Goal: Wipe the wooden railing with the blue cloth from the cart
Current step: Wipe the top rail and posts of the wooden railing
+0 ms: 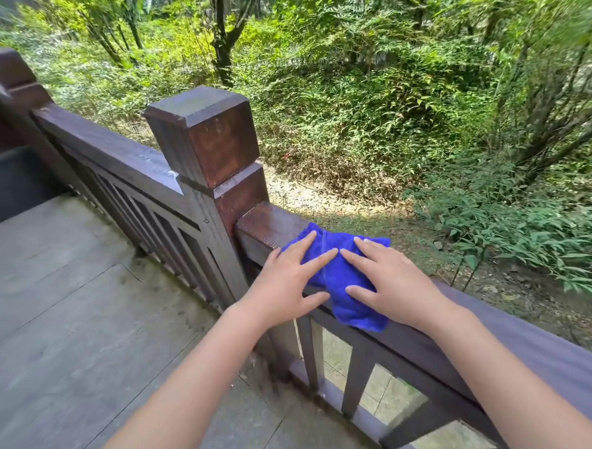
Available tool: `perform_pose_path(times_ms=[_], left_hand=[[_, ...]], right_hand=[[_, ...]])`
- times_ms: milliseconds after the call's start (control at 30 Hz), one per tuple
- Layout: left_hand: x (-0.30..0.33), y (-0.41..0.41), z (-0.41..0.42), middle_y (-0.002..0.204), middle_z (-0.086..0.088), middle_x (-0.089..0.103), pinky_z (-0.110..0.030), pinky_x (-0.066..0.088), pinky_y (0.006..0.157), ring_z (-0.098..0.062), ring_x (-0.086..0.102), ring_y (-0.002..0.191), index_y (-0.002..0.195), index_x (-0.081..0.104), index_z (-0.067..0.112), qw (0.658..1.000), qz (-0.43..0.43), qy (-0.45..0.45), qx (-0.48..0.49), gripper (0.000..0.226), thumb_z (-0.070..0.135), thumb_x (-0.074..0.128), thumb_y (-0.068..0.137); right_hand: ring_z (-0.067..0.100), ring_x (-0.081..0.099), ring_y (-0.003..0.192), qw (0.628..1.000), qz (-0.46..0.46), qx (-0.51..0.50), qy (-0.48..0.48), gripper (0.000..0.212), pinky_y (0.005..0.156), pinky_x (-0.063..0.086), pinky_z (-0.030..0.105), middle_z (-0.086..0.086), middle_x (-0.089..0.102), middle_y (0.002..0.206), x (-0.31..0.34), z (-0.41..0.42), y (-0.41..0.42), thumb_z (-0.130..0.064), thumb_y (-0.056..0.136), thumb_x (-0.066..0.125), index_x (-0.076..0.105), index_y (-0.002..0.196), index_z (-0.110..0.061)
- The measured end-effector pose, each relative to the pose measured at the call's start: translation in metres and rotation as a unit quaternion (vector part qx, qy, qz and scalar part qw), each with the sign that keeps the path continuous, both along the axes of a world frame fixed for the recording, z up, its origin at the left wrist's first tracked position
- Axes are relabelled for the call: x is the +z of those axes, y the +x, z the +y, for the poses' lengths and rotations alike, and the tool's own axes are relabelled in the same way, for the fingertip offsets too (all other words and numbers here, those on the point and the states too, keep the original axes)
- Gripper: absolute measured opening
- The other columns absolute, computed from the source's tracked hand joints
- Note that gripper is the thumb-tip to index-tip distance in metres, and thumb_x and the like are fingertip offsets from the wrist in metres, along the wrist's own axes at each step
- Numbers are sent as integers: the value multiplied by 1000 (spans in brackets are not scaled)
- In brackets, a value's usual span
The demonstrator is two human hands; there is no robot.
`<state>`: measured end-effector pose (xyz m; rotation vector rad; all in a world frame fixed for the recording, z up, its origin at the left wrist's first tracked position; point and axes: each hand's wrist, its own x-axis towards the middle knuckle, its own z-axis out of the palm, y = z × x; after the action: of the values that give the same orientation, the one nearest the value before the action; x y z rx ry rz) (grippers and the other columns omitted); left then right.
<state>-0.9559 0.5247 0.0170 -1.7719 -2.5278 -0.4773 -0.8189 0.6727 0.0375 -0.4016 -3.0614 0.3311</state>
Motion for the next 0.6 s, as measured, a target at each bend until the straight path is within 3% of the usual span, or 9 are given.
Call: perform_pose_path(times_ms=[133,267,367,467,600], left_hand=[[2,10,2,148,-17,33,-40,35,105,-30,38,131,133,45,26,999,1,29,21,57,24,63,79],[2,27,-1,146,-11,39,-42,45,96,-27,41,128,129,49,25,997,8,44,65,51,14,59,80],[3,32,-9,146,-6,40,-41,45,96,-23,41,129,127,51,28,996,7,42,80,47,17,60,82],[7,32,-22,143,-4,44,-39,44,98,-22,43,128,122,56,27,993,-18,57,101,42,18,61,81],[13,26,-42,138,-6,49,-23,32,104,-16,45,126,115,63,22,981,-80,97,150,39,13,64,77]], right_hand=[[21,24,139,1000,12,-3,12,60,113,24,37,8,29,151,2,-10,3,-39,87,50,28,141,-22],[22,40,129,998,49,-13,46,46,98,42,37,4,52,136,0,-22,9,-28,85,53,45,130,-21],[21,50,117,994,86,-14,65,29,85,50,36,-1,65,116,-4,-29,13,-21,85,49,55,113,-21],[18,53,109,993,104,5,54,26,72,51,35,-6,67,107,-3,-33,6,-20,85,46,56,108,-25],[20,54,107,990,134,32,-2,28,69,50,35,-6,68,105,0,-45,-12,-17,81,51,59,106,-27]])
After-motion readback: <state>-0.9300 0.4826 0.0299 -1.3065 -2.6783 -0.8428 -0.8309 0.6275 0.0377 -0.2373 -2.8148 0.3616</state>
